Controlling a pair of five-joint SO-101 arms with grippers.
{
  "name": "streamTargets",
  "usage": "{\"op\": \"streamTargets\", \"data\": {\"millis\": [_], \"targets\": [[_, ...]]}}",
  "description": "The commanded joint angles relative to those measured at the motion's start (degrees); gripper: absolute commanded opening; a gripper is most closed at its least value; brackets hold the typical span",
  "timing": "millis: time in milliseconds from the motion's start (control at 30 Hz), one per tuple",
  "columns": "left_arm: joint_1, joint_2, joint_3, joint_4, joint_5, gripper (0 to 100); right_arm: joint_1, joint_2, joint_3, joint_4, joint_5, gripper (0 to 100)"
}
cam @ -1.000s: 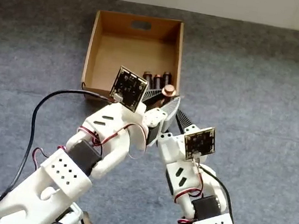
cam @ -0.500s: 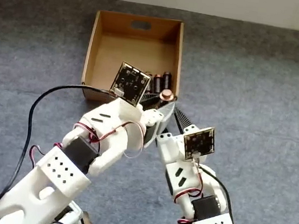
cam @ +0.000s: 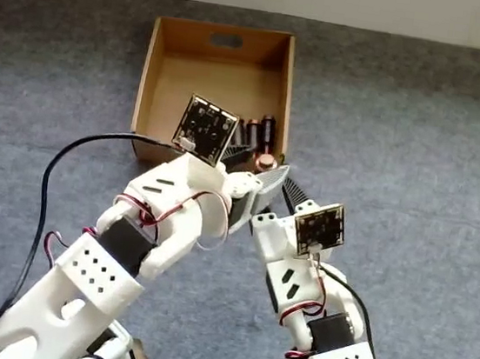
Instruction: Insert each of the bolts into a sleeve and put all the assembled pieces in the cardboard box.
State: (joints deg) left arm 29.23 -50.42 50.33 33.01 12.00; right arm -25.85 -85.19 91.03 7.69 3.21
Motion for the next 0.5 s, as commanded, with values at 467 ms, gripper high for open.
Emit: {"op": "streamTargets", "data": {"millis": [467], "targets": [[-19.1, -26.2, 5.8, 13.0, -18.5, 2, 0.7, -0.7, -0.2, -1.0, 0.3, 0.5]]}}
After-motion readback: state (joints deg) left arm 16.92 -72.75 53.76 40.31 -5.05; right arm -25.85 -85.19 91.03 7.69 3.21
